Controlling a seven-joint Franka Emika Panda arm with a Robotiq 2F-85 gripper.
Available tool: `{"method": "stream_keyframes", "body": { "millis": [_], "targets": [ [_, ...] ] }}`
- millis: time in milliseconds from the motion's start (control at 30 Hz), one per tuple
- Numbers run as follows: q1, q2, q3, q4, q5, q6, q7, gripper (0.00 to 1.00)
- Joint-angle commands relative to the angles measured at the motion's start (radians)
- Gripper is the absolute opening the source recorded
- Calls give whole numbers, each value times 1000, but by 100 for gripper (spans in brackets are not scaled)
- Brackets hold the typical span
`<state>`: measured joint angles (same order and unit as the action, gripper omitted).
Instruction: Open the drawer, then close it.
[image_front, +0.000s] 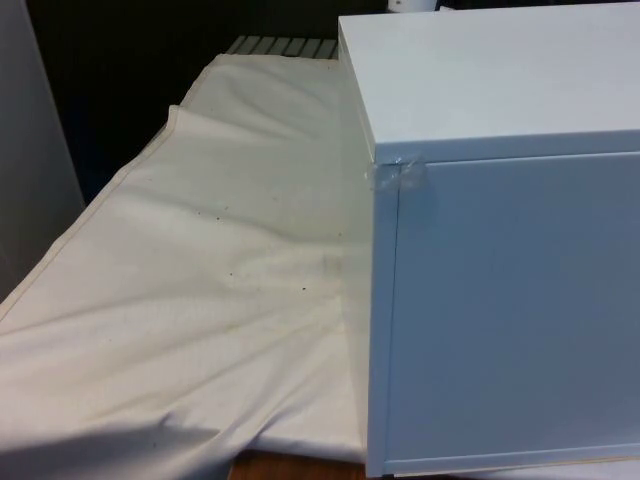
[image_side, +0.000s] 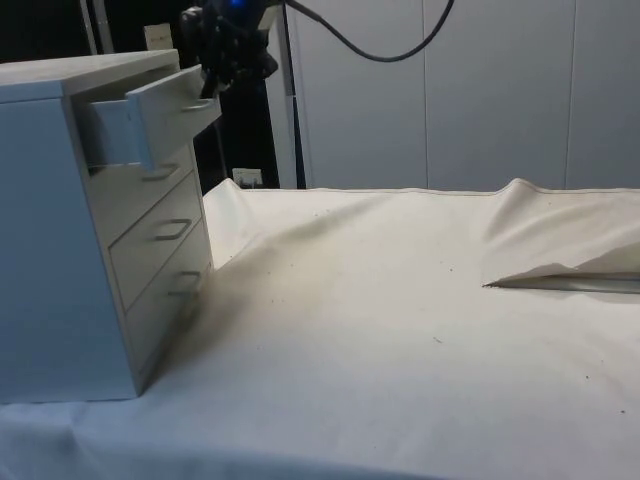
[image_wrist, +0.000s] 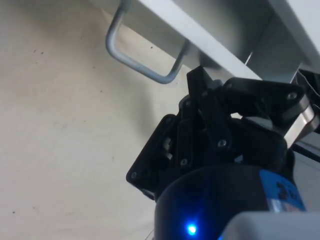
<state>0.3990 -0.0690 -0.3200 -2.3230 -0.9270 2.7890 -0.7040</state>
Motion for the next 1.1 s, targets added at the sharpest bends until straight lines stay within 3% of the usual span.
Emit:
{"method": "stream_keyframes", "body": {
  "millis": [0, 733, 1067],
  "targets": [
    [-2, 23, -3, 29, 1, 13, 0, 0],
    [-2, 153, -10, 183, 1, 8, 46, 0],
    [1, 150, -8, 177, 2, -3, 53, 0]
  ]
}}
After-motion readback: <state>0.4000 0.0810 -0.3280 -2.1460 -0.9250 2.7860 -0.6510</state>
